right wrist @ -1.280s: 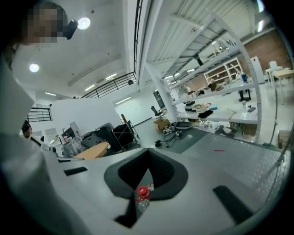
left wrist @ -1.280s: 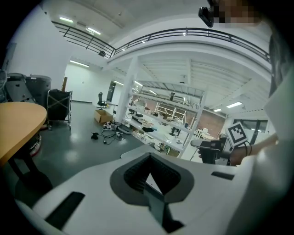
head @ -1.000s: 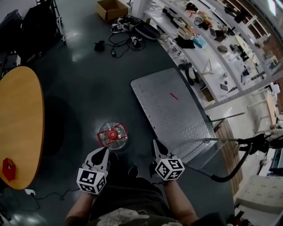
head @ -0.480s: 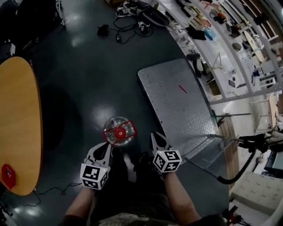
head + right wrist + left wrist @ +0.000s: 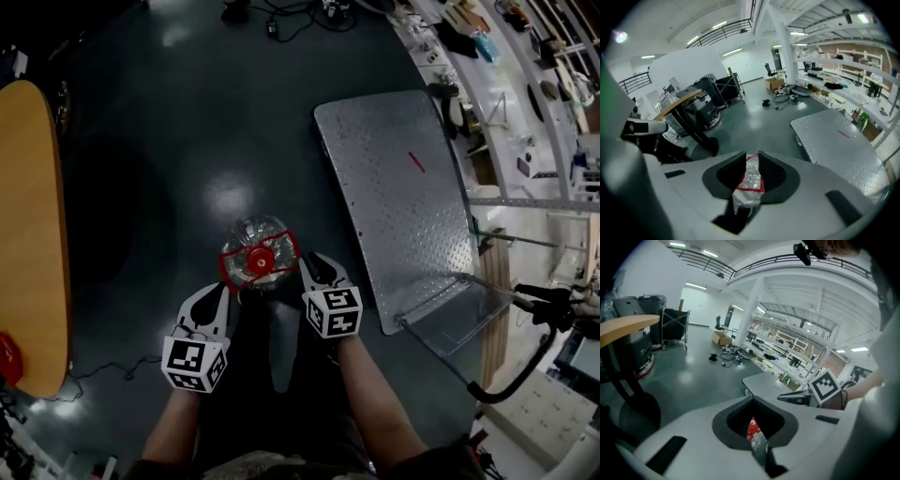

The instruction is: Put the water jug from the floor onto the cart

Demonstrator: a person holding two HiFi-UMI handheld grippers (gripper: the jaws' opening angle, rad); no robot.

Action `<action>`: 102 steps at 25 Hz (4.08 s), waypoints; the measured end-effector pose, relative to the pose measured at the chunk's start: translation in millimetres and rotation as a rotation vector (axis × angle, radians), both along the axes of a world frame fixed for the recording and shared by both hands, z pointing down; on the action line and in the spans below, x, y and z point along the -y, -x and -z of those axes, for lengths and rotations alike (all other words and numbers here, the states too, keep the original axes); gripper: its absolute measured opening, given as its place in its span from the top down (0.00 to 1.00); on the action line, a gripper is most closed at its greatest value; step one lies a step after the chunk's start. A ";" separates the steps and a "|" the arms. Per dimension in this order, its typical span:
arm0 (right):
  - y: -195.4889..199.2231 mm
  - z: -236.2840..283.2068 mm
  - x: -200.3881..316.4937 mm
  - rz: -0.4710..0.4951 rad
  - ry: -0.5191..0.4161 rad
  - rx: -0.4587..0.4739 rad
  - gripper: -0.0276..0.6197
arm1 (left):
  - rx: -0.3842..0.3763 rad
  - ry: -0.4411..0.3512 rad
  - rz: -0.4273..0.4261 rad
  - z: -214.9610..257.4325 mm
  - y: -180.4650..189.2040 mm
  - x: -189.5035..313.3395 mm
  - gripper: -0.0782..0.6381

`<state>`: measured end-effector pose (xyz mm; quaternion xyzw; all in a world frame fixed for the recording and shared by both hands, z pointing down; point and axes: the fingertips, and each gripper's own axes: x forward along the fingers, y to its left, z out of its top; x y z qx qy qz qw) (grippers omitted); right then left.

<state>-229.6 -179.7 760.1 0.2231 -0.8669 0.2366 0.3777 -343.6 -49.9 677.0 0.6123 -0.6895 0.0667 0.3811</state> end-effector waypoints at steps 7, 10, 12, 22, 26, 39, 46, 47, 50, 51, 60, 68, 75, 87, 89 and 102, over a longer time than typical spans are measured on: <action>7.0 -68.7 1.8 0.149 -0.005 -0.183 0.81 | -0.019 0.056 0.055 -33.3 -10.9 6.4 0.88; 12.1 -90.1 0.5 0.183 0.033 -0.226 0.81 | -0.034 0.067 0.082 -40.7 -14.0 8.8 0.88; 12.3 -104.1 0.0 0.196 0.040 -0.270 0.81 | -0.043 0.075 0.089 -46.5 -16.6 9.2 0.88; 10.5 -129.0 7.9 0.168 0.081 -0.340 0.91 | -0.055 0.108 0.091 -61.6 -17.6 20.7 0.88; 17.5 -118.8 -0.1 0.166 0.082 -0.293 0.91 | -0.052 0.098 0.081 -57.4 -18.8 22.2 0.88; 29.0 -49.5 -28.3 0.242 0.037 -0.161 0.89 | -0.012 0.080 0.053 -35.4 -18.7 23.5 0.88; 3.6 39.6 18.3 0.143 -0.012 -0.047 0.89 | 0.044 0.014 0.019 19.2 -25.0 50.6 0.88; -2.0 53.0 25.5 0.124 -0.017 -0.034 0.89 | 0.053 -0.001 0.022 29.6 -25.8 55.7 0.88; -21.6 92.6 44.0 0.084 -0.043 -0.006 0.89 | 0.071 -0.039 0.026 61.5 -30.1 72.8 0.88; -28.2 106.0 50.2 0.071 -0.051 0.009 0.89 | 0.076 -0.052 0.024 72.2 -32.6 79.9 0.88; -97.4 202.3 110.2 0.028 -0.151 0.090 0.89 | 0.133 -0.168 -0.080 155.0 -86.8 165.2 0.88; -206.8 233.0 167.8 -0.121 -0.178 0.119 0.89 | 0.128 -0.236 -0.205 189.3 -180.3 229.7 0.88; -288.7 228.0 228.8 -0.285 -0.185 0.110 0.88 | 0.156 -0.250 -0.299 193.6 -232.3 289.8 0.88; -382.1 198.0 328.1 -0.620 -0.124 0.096 0.88 | 0.099 -0.231 -0.568 167.1 -284.6 406.3 0.88; -384.5 190.7 342.2 -0.665 -0.096 0.116 0.88 | 0.096 -0.216 -0.614 160.5 -285.7 424.4 0.88; -393.8 132.5 426.7 -0.839 -0.014 0.103 0.87 | 0.096 -0.178 -0.783 146.2 -288.4 522.1 0.88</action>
